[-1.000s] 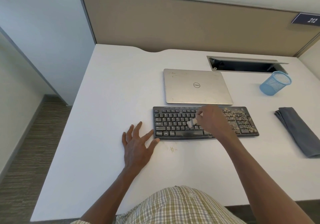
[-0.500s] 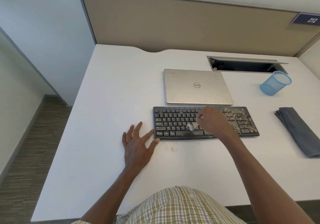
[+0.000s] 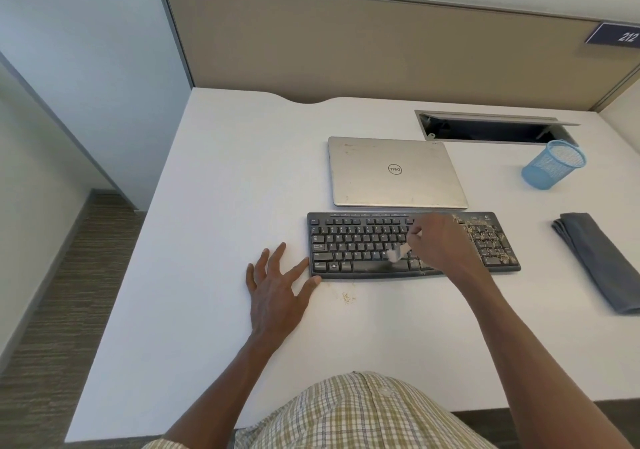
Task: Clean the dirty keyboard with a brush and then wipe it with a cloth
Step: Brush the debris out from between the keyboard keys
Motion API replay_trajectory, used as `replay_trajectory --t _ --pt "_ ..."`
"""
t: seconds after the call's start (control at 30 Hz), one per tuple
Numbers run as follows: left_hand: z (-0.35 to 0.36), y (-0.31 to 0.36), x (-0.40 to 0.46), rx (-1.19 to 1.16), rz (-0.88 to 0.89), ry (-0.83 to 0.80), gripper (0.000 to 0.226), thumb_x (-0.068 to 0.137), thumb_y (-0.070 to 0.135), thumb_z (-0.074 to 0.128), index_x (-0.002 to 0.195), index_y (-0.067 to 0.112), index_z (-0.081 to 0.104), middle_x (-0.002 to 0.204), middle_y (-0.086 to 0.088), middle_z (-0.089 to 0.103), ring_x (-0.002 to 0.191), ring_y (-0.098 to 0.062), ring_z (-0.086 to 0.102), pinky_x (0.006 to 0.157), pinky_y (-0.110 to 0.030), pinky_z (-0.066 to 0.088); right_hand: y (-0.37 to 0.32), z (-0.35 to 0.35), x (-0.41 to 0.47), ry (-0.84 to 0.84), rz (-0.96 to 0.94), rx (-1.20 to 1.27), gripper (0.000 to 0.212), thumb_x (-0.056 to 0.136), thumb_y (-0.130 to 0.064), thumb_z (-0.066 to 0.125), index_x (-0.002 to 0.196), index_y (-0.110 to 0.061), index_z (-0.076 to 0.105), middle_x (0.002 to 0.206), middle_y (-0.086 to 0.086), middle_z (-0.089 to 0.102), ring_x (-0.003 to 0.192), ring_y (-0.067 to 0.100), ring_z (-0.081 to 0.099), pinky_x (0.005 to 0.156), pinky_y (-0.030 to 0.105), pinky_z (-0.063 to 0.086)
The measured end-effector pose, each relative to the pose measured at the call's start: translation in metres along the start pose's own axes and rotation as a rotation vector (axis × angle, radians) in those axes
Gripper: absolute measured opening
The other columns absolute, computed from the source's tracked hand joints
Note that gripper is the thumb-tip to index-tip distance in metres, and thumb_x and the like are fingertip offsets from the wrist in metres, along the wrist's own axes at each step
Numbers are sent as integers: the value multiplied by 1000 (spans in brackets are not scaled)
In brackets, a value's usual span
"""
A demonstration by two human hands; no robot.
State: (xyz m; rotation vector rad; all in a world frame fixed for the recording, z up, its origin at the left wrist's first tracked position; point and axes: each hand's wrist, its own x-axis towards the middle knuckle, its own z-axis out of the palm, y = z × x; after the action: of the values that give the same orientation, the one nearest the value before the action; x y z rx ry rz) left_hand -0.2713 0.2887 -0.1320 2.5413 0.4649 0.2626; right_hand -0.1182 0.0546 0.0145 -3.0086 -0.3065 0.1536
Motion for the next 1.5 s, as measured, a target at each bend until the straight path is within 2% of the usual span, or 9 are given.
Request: replay_trajectory --t 0.33,0.43,0.53,0.67,0.8,0.9,1.03,1.13,1.5 --pt "0 -1 0 2 10 11 57 91 74 41 131 42 66 161 -2 37 153 -27 20 124 -56 12 -1 -3 1 4 20 42 24 93 -14 50 82 -11 71 84 7 72 62 19 59 52 25 45" --pt "0 0 0 6 2 -8 57 91 74 41 132 43 66 162 -1 35 153 -26 18 124 -54 9 0 -1 0 -17 5 23 25 91 -14 46 82 -9 69 85 8 72 68 23 66 57 30 56" --pt "0 -2 0 6 2 -3 57 91 75 40 131 43 66 162 0 35 153 -26 18 124 -54 10 0 -4 1 -34 1 50 24 88 -10 49 78 -7 70 79 9 73 70 26 69 53 26 49" --pt "0 0 0 9 4 0 59 91 76 38 131 43 66 162 -1 36 153 -26 19 124 -55 11 0 -3 0 -46 -33 25 28 90 -15 46 79 -13 71 85 4 74 66 20 66 59 30 58" --pt "-2 -1 0 18 -3 -15 59 91 76 36 132 45 64 163 0 34 153 -25 16 124 -54 10 0 -5 1 -22 5 78 25 91 -13 50 80 -13 72 83 3 73 66 19 62 57 24 48" --pt "-1 1 0 19 -1 -16 59 91 76 37 132 44 65 163 0 34 153 -26 17 124 -55 10 2 -5 -1 -63 -11 54 26 90 -12 49 79 -11 72 83 6 74 69 21 68 61 32 58" --pt "-2 0 0 15 3 -7 58 91 75 38 131 44 65 163 0 35 153 -26 18 124 -56 11 3 -7 1 -62 -10 60 25 91 -12 49 82 -12 73 82 6 73 64 19 65 51 24 50" --pt "-2 1 0 16 2 -10 59 91 76 36 131 43 65 163 0 34 153 -26 18 124 -56 11 5 -3 0 -82 -35 29 26 89 -15 48 82 -12 72 81 4 73 65 18 67 57 31 57" --pt "-2 1 0 17 2 -6 61 90 77 34 131 44 65 163 -1 35 153 -27 18 124 -55 11 13 -1 -3 86 108 78 25 88 -8 49 76 -8 72 69 8 71 51 18 57 41 18 34"
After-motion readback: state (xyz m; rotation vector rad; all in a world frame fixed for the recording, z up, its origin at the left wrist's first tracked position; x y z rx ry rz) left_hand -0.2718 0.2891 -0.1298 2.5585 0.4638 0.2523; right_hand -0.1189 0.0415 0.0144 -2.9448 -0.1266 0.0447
